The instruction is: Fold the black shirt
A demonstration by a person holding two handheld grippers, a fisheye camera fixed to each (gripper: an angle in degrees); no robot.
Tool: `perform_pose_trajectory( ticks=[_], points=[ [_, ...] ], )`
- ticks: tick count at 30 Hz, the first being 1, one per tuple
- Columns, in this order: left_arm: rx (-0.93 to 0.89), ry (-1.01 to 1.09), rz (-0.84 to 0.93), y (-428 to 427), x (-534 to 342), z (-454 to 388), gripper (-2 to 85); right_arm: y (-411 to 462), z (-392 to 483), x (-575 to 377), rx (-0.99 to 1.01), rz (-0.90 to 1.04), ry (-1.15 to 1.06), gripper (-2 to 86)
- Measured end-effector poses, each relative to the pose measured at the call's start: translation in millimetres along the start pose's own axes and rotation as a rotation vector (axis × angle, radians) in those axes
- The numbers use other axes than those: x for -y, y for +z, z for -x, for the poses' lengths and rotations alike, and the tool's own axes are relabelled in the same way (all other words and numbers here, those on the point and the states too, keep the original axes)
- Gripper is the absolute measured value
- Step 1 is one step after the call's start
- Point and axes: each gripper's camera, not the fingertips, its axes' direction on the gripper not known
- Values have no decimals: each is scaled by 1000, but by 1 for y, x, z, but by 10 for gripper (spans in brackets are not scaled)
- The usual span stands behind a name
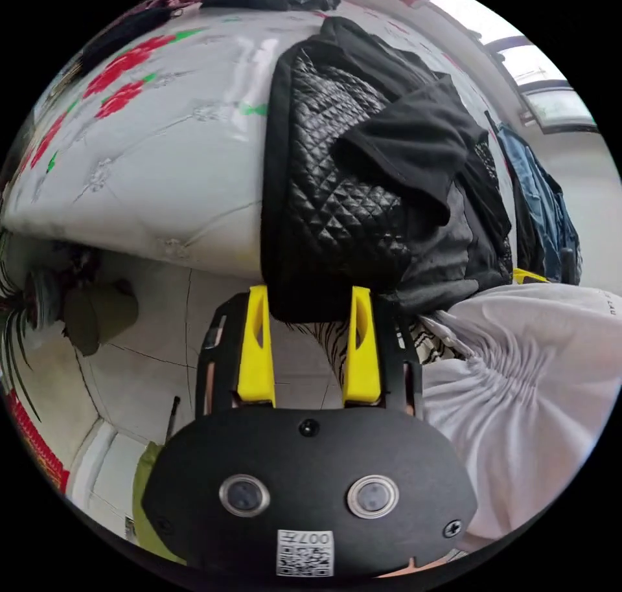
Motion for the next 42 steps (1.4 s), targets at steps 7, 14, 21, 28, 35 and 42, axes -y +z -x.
perform_pose_trajectory(
  ticks=[7,14,21,28,35,42],
  points=[
    [-101,131,156,-24,23,3,14,-12,-21,8,-76,90,-88,28],
    [-549,203,-71,-127,48,46,1,-120,-101,20,424,-134,-30,3],
    [-652,67,-401,-210,208,74,39,-267,-127,152,572,-536,-33,9],
    [-447,-196,-590,-193,283,71,93,-269,-155,234,311,-699,212,47],
    [-196,-124,-367,-126,235,64,118,-173,-235,120,352,-616,474,72],
    [-186,-177,-250,-95,257,64,71,-124,-259,116,501,-584,571,70]
  ],
)
